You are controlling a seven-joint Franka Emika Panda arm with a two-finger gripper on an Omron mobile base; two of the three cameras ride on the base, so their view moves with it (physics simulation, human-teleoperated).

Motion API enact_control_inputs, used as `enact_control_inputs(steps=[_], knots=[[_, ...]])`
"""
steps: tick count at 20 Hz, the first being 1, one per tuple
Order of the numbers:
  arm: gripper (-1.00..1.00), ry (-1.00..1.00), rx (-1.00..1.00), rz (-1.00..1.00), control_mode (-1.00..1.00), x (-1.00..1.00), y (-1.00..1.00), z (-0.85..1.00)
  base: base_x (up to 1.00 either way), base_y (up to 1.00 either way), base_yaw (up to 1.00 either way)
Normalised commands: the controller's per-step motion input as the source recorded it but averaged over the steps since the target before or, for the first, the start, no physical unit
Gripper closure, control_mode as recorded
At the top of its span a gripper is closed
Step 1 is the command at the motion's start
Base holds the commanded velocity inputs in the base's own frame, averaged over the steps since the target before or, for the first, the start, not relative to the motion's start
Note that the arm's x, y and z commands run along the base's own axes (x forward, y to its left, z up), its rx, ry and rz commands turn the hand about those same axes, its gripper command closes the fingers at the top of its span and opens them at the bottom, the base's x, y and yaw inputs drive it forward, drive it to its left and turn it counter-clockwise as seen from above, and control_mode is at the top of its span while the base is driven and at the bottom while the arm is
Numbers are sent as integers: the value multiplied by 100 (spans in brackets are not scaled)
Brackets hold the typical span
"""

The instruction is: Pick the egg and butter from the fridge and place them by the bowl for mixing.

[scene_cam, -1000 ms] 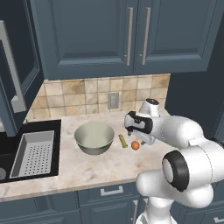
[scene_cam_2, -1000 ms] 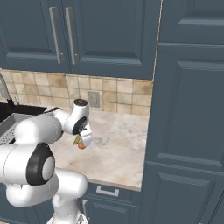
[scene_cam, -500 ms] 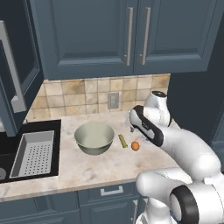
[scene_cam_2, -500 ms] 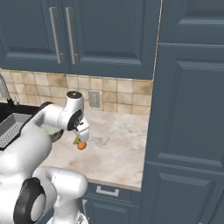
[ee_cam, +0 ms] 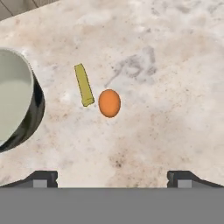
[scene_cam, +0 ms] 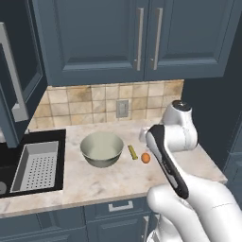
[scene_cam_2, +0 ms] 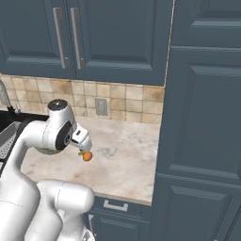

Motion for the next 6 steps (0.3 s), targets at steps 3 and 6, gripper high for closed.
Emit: enact_control_inputs(steps=[3, 6], knots=[[-100, -25, -15, 25, -100, -61, 0, 40, 0, 0, 0], [-100, -25, -9, 19, -100, -60, 0, 42, 0, 0, 0]])
